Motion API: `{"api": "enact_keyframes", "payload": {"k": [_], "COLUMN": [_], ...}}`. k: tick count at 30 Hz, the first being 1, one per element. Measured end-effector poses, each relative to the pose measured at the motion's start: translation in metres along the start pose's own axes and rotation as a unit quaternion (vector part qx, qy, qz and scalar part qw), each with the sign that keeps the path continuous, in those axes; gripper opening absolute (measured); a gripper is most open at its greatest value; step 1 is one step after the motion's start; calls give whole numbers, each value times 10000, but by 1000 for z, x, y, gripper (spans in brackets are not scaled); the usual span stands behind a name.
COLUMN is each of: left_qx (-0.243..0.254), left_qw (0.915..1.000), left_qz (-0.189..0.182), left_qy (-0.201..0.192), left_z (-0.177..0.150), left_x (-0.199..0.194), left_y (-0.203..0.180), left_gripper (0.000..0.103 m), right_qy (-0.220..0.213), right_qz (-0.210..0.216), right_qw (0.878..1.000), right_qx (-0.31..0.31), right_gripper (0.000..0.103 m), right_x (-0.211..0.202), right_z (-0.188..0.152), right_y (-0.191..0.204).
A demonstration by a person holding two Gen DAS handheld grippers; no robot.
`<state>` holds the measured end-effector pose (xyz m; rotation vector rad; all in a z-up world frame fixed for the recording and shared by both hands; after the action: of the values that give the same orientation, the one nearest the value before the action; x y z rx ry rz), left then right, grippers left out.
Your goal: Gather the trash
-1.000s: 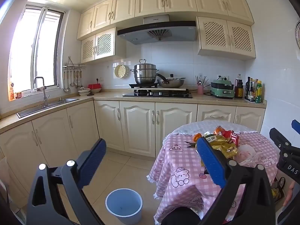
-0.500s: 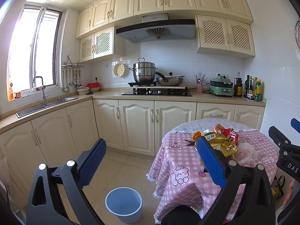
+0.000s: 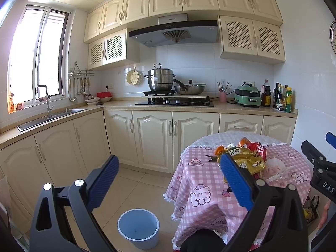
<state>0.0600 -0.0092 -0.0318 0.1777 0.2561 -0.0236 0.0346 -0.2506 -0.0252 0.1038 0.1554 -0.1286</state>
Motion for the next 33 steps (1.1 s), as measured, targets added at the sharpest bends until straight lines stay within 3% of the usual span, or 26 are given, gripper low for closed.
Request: {"api": "enact_keyframes", "payload": {"k": [33], "left_qx": [18], "left_qw": [10000], "left_qz": [-36], "left_qy": [75], "left_z": [-3], "left_x": [3], "left_y": [-4], "left_gripper": [95], "right_qy": [53], "right_qz": [-11], "right_qw": [10000], "right_qx": [34], "right_gripper": [97], "right_x": [1], "right_z": [-6], "right_y": [-3]}}
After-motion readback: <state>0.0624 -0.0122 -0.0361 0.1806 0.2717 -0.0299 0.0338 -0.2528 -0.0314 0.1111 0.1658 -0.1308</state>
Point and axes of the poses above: each gripper's, at about its wrist camera, not at the fingertips, and x roughly the way its jaws point, y to its left, z to its top, the point moved 6 cm from there along x, roughly the way its jaws point, and after that the axes turned 8 degrees about x, right-handed, at the moved point
